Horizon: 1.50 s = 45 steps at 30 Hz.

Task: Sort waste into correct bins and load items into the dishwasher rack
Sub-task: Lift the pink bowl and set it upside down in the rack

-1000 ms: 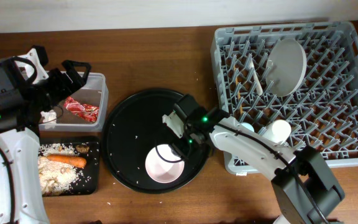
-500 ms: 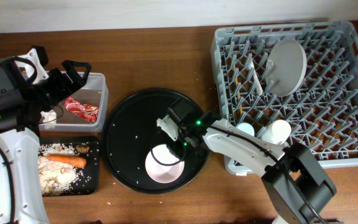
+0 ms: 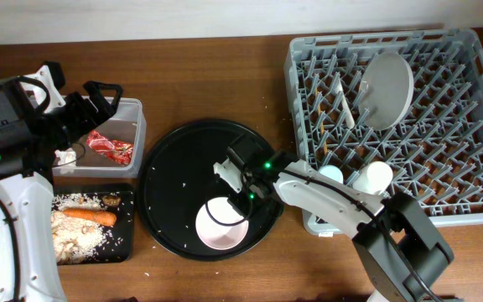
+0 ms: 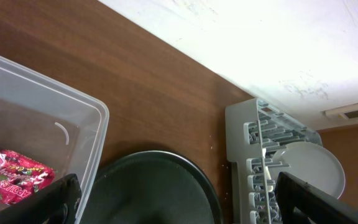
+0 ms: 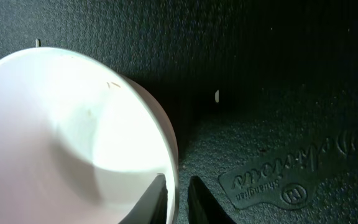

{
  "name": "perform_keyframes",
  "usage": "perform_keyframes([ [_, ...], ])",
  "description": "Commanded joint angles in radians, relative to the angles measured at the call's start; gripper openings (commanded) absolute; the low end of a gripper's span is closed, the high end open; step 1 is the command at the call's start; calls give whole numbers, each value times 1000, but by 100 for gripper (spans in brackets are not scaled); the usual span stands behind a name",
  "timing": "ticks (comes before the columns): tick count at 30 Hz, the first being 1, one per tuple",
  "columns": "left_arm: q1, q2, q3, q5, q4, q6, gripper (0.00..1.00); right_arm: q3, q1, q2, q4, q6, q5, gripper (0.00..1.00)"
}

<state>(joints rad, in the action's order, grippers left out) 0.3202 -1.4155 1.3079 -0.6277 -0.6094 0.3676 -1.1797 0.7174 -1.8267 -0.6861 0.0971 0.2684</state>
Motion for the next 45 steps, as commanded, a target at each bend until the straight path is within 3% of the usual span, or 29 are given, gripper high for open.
perform_keyframes([
  [1,2,8,4,0,2,6,99,6,9,-14,-10,-2,9,16],
  [3,2,8,4,0,2,6,99,5,9,-14,2,-2,9,4],
  [6,2,8,4,0,2,6,99,-31,-8,-8,16,-13,13,4],
  [10,2,8,4,0,2,6,99,-252,-89,43,-65,-12,0,4],
  [11,2,8,4,0,2,6,99,-283,-97,47,-82,-5,-56,4],
  [13,2,8,4,0,2,6,99,-356,-82,49,-107,61,-409,4],
  [15,2,8,4,0,2,6,99,-365,-69,49,-104,63,-520,4],
  [19,2,8,4,0,2,6,99,-367,-85,50,-73,40,-542,4],
  [23,2,8,4,0,2,6,99,-473,-137,50,-119,106,-916,4],
  [28,2,8,4,0,2,6,99,-497,-361,49,10,320,-1022,4],
  [30,2,8,4,0,2,6,99,-496,-459,25,126,481,-1022,4],
  [37,2,8,4,0,2,6,99,-496,-522,-178,423,1048,-1074,4],
  [40,2,8,4,0,2,6,99,-494,-520,-274,510,1126,-1160,4],
  [45,2,8,4,0,2,6,99,-494,-475,-280,402,1095,-1247,4],
])
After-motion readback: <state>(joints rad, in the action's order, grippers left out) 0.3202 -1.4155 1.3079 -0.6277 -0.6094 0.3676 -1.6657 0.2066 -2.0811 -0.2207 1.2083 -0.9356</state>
